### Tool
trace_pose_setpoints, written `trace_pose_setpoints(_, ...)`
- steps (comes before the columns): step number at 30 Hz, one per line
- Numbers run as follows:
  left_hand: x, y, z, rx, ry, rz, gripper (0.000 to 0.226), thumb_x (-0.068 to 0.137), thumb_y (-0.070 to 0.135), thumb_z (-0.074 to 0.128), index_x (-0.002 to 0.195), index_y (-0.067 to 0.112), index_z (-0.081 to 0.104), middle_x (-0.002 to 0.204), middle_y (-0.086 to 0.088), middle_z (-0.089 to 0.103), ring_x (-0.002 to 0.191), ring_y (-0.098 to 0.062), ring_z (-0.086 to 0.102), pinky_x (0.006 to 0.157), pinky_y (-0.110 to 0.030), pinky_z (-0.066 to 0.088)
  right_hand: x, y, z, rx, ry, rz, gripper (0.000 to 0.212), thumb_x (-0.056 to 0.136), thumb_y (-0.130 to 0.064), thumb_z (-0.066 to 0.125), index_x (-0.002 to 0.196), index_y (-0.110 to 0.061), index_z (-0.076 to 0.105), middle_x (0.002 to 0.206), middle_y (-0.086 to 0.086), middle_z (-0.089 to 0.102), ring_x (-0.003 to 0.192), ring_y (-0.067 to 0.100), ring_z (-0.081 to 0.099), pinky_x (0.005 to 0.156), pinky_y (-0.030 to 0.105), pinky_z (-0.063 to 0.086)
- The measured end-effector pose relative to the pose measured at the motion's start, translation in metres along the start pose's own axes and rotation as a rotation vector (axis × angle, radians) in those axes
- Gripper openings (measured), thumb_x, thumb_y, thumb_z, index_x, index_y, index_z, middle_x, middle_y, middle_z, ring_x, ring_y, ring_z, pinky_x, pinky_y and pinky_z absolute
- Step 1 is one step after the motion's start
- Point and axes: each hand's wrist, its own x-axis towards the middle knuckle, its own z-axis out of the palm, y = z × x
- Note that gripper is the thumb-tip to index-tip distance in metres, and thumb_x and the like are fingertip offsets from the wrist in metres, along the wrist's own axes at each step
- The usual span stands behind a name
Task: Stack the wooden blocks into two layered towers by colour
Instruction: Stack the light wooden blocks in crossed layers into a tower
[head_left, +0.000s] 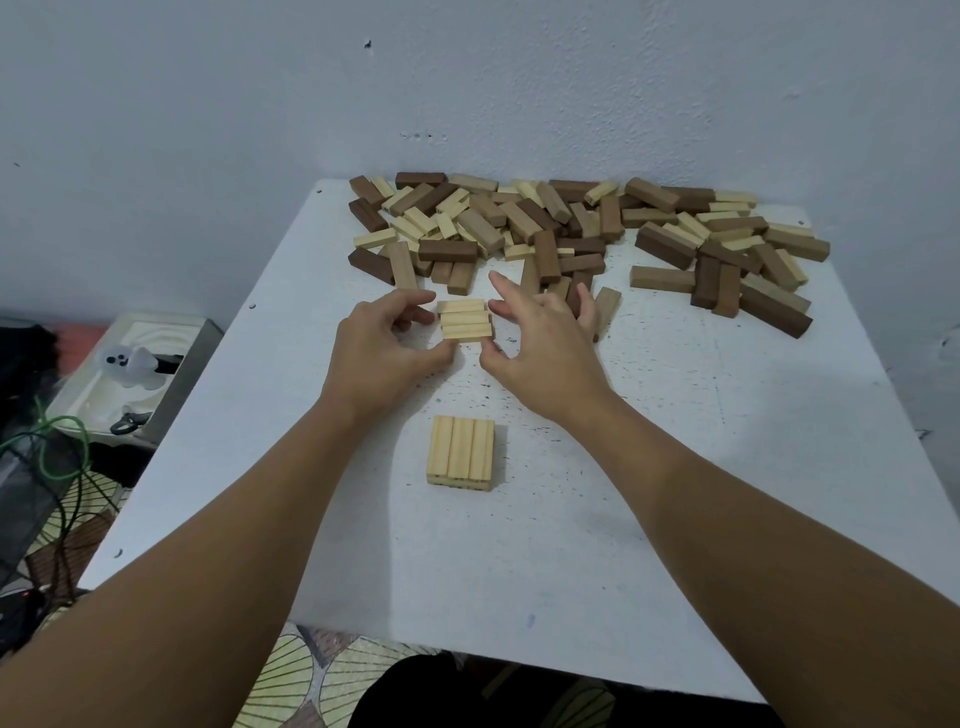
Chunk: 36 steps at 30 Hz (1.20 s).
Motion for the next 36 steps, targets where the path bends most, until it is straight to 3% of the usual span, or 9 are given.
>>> trace_pose_setpoints(11,0.004,0.002,0.001,0.133,-0.024,0.018,0.065,0.073,0.054,0.077,0.131,0.027,0.071,0.111,0.005,0.061,0.112,-0.009,0.049,0.082,-0.01,0.034,-0.002,0.001,0.002,-0.012,0.047,-0.021,0.075,0.097,-0.042,0.062,0.162,-0.022,0.03,0.126,-0.012,0.072,0.134,0.006,0.051,0.127,0.049,-0.006)
trace_pose_setpoints(17,0.006,0.001,0.002,0.142,-0.018,0.014,0.051,0.078,0.043,0.085,0.126,0.032,0.074,0.109,0.007,0.061,0.113,-0.012,0.05,0.084,-0.017,0.038,-0.002,0.001,0.002,-0.017,0.035,-0.024,0.075,0.097,-0.041,0.061,0.162,-0.022,0.028,0.128,-0.013,0.071,0.136,0.006,0.048,0.127,0.049,-0.006)
trace_pose_setpoints(23,0.01,0.002,-0.004,0.116,-0.076,0.026,0.063,0.074,0.047,0.084,0.133,0.029,0.069,0.105,0.013,0.06,0.107,-0.011,0.053,0.088,-0.027,0.046,0.0,0.001,0.0,0.003,0.034,-0.033,0.075,0.095,-0.039,0.063,0.161,-0.027,0.03,0.133,-0.015,0.064,0.136,0.01,0.044,0.126,0.049,-0.007)
trace_pose_setpoints(29,0.026,0.004,-0.012,0.107,-0.232,-0.056,0.061,0.079,0.041,0.087,0.137,0.033,0.067,0.11,0.01,0.056,0.102,-0.01,0.052,0.078,-0.016,0.037,0.004,0.002,0.004,-0.052,-0.029,-0.067,0.079,0.097,-0.04,0.056,0.165,-0.027,0.018,0.129,-0.008,0.066,0.138,0.009,0.039,0.125,0.05,-0.011)
trace_pose_setpoints(36,0.03,0.002,-0.015,0.087,-0.277,-0.077,0.057,0.078,0.037,0.089,0.132,0.032,0.071,0.109,0.01,0.054,0.098,-0.009,0.052,0.079,-0.019,0.039,0.005,0.005,0.006,-0.064,-0.031,-0.07,0.074,0.1,-0.04,0.053,0.165,-0.025,0.019,0.125,-0.005,0.067,0.134,0.009,0.041,0.124,0.045,-0.012)
